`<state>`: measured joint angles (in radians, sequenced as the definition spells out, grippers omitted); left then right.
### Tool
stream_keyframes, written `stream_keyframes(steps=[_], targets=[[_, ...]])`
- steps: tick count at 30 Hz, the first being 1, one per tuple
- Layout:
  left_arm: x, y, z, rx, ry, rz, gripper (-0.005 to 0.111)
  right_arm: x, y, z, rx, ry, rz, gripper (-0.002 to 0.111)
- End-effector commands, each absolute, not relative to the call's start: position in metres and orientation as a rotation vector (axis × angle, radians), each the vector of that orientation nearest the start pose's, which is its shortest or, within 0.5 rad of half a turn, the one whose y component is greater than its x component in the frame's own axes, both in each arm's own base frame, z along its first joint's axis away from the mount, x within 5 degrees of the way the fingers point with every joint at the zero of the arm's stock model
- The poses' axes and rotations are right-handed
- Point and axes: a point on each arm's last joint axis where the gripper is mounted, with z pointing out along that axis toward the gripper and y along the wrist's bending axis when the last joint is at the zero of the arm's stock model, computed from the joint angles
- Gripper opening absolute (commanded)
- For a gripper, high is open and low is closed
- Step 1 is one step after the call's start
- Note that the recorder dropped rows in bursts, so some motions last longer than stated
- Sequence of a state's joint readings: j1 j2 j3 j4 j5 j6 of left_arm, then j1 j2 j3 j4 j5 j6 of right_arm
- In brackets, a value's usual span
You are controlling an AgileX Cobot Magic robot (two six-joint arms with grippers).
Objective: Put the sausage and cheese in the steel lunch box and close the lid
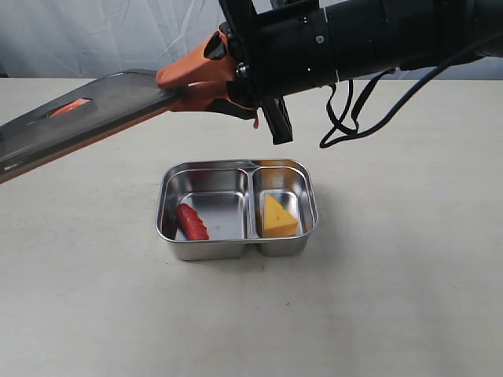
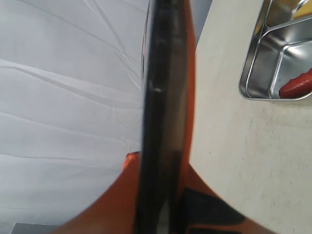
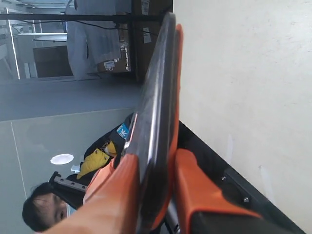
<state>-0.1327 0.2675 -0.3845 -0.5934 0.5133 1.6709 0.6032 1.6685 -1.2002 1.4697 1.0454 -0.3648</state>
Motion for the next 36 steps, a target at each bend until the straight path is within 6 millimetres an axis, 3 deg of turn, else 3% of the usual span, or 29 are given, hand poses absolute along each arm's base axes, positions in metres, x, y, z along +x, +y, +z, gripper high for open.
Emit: stream_keyframes(steps=[1, 6, 13, 17, 21, 23, 29, 36], targets=[[0.057, -0.038, 0.287, 1.227, 1.344, 0.373, 0.0, 0.23, 0.265, 0.304, -0.475, 2.468, 1.937, -0.001], [0.056, -0.039, 0.286, 1.236, 1.349, 0.346, 0.0, 0.218, 0.273, 0.303, -0.743, 2.36, 1.887, -0.001], [0.055, -0.043, 0.288, 1.181, 1.355, 0.244, 0.004, 0.221, 0.274, 0.301, -0.733, 2.339, 1.826, -0.001], [0.055, -0.043, 0.289, 1.171, 1.354, 0.239, 0.023, 0.22, 0.274, 0.302, -0.749, 2.338, 1.838, -0.001], [0.055, -0.044, 0.291, 1.122, 1.35, 0.197, 0.054, 0.219, 0.274, 0.302, -0.754, 2.337, 1.847, -0.001], [0.055, -0.045, 0.292, 1.113, 1.349, 0.188, 0.063, 0.219, 0.274, 0.303, -0.749, 2.335, 1.852, -0.001], [0.053, -0.047, 0.289, 1.148, 1.355, 0.158, 0.064, 0.221, 0.275, 0.303, -0.733, 2.319, 1.849, -0.001], [0.053, -0.046, 0.286, 1.186, 1.376, 0.183, 0.064, 0.218, 0.269, 0.32, -0.731, 2.226, 1.833, -0.001]])
